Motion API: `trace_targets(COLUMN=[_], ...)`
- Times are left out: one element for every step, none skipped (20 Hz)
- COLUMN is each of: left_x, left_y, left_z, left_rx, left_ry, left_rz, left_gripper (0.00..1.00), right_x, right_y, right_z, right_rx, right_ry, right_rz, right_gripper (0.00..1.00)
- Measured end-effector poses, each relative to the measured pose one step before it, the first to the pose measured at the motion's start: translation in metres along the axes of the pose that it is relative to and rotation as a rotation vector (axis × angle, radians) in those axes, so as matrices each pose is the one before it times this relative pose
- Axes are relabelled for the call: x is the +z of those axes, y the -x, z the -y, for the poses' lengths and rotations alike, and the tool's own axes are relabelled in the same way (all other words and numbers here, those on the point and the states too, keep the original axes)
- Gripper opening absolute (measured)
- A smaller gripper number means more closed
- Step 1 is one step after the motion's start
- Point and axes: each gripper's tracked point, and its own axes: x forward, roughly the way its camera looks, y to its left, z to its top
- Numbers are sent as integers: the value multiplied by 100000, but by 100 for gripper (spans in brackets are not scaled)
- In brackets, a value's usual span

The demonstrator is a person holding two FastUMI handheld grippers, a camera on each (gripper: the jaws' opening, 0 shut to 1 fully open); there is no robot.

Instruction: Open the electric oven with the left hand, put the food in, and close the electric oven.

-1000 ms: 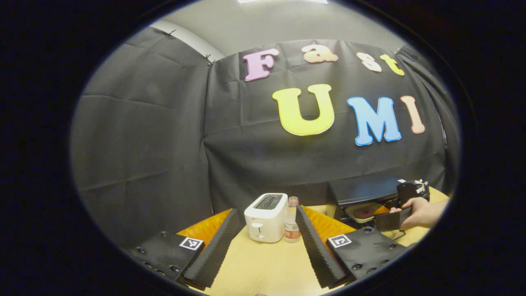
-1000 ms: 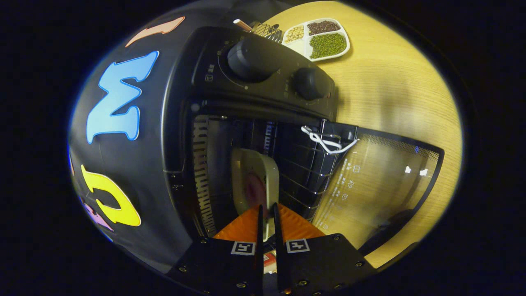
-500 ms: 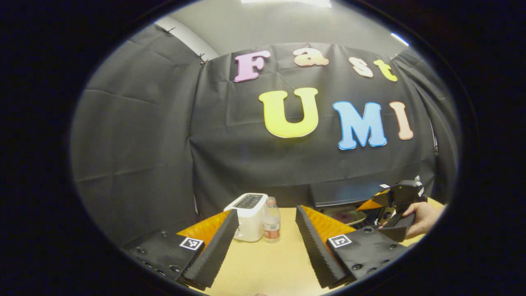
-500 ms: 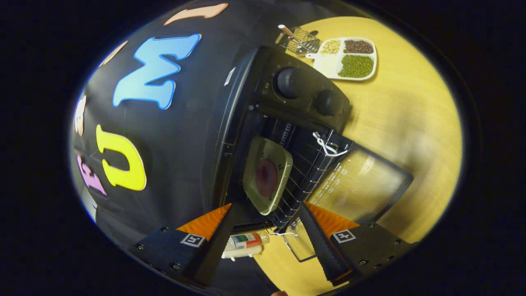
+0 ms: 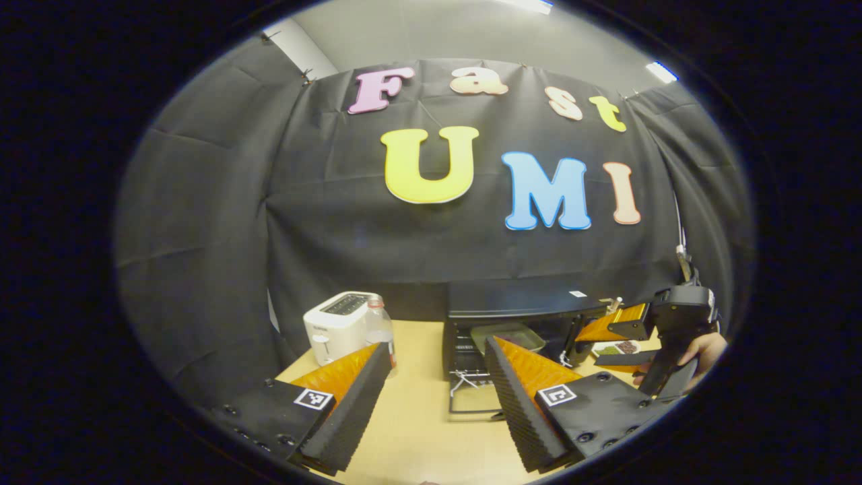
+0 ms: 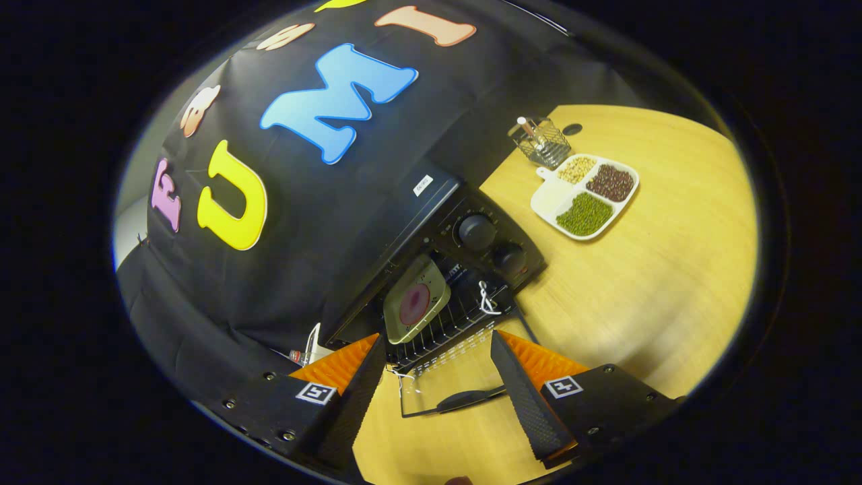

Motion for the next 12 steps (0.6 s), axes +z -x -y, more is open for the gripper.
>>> trace_targets(left_x=[-826,-837,-961,-1053,-1127,-1046,-1077,-1209,-1441,-1161,-1013,-935], left_y=[-85,-16,-299,-130,-120,-357,-162,-343,-576,-607,-591,-645], left_z=[1056,1027,1074,925,792,726,612,666,720,582,542,400], left_rx=[-2063,-2170,-2041,-1889,-1840,-1495,-1335,-1390,-1371,-1083,-911,-498], left_ry=[752,949,1019,1061,1124,964,891,770,397,101,-417,-1047], left_rz=[-1883,-1946,-2337,-2489,-2800,-2551,-2596,-3105,-3498,-2923,-2696,-2581], left_gripper=[95,95,91,95,93,91,95,97,99,95,95,95], right_x=[572,679,622,684,432,504,616,754,599,671,491,406], right_y=[978,947,966,908,1164,1080,935,949,826,864,802,643], right_z=[643,472,670,699,1147,823,436,719,724,632,553,449], right_rx=[-37,382,-554,-538,-1908,-1488,-1059,-1366,-1588,-1017,-1319,-1181], right_ry=[3497,3860,4519,5120,5327,5397,5982,6518,6415,5574,4381,2696], right_rz=[1841,2312,2521,2450,1650,1681,2266,2947,3353,3212,2614,1808], right_gripper=[97,97,97,96,97,96,97,97,97,97,98,98])
